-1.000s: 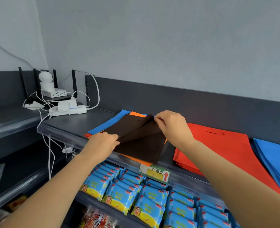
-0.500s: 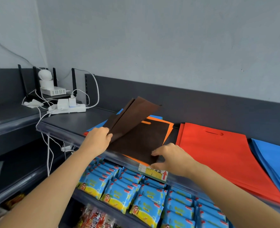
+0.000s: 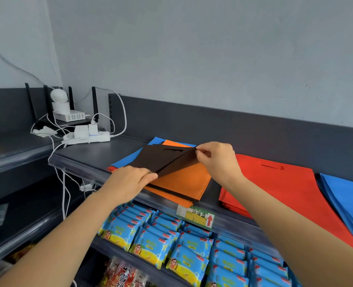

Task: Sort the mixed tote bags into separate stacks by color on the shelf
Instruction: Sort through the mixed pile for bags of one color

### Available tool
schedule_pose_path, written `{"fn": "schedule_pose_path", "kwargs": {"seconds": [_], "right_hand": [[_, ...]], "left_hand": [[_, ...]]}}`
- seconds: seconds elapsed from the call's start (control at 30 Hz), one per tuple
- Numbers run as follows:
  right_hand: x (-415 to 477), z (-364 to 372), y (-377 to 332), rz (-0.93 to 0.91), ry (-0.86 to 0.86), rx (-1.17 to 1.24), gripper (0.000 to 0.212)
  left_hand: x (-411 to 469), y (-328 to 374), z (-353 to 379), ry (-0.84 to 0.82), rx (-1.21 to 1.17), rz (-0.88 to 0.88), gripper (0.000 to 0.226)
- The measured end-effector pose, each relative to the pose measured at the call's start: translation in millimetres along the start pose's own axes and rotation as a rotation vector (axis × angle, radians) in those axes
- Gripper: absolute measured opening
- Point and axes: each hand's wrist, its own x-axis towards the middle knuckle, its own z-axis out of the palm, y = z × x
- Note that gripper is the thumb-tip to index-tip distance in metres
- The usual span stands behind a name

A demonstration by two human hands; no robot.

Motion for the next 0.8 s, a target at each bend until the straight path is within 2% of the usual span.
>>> {"fn": "schedule_pose_path", "kwargs": {"seconds": [0.07, 0.13, 0.2, 0.27, 0.33, 0.37, 0.43, 0.47, 0.53, 0.57, 0.6, 0.63, 0.7, 0.73, 0.8], "right_hand": [[-0.1, 0.5, -3.2, 0.035, -0.006, 0.07, 0.017], [-3.1, 5.7, 4.3, 0.212, 0.042, 0.216, 0.013], [-7.9, 11.0, 16.2, 0.618, 0.06, 0.554, 0.028], [-11.7, 12.0, 25.6, 1.02, -0.042, 0.963, 0.039], [-13.7, 7.9, 27.9, 1.184, -0.124, 1.192, 0.032], [-13.9, 6.9, 28.7, 1.197, -0.165, 1.215, 0.028], [-13.9, 9.0, 28.8, 1.151, -0.295, 1.147, 0.022], [-14.0, 11.9, 28.6, 1.111, -0.355, 1.057, 0.023], [-16.1, 16.2, 30.1, 1.001, -0.382, 0.81, 0.028], [-18.2, 16.1, 31.4, 0.929, -0.364, 0.715, 0.029], [-20.8, 13.0, 32.3, 0.85, -0.329, 0.652, 0.031], [-23.2, 7.9, 33.6, 0.77, -0.284, 0.614, 0.033], [-29.4, -6.3, 37.9, 0.627, -0.172, 0.59, 0.041], [-32.9, -15.8, 41.2, 0.573, -0.109, 0.585, 0.044], [-41.1, -38.9, 48.2, 0.486, 0.002, 0.586, 0.045]], "left_hand": [[-1.2, 1.3, 2.1, 0.02, 0.104, 0.079, 0.044], [-0.2, 0.1, 5.1, 0.075, 0.211, 0.121, 0.033], [-1.6, -0.5, 8.3, 0.126, 0.252, 0.173, 0.021], [-5.2, -2.2, 11.2, 0.125, 0.317, 0.208, 0.007], [-9.0, -4.8, 14.2, 0.09, 0.356, 0.252, 0.038], [-10.9, -4.1, 12.1, 0.083, 0.351, 0.247, 0.047], [-12.8, -3.5, 12.7, 0.091, 0.292, 0.296, 0.052], [-13.1, -1.1, 12.0, 0.096, 0.254, 0.359, 0.048], [-13.9, 1.0, 7.7, 0.062, 0.172, 0.339, 0.027], [-13.6, 2.5, 3.8, -0.008, 0.095, 0.232, 0.036], [-14.0, 6.7, -1.1, -0.082, -0.026, 0.126, 0.056], [-13.1, 9.5, -3.1, -0.091, -0.174, 0.032, 0.069], [-4.1, 16.0, -5.3, 0.01, -0.391, -0.136, 0.064], [2.4, 18.5, -2.9, 0.068, -0.384, -0.201, 0.059], [14.4, 33.6, 2.8, 0.114, -0.402, -0.314, 0.065]]}}
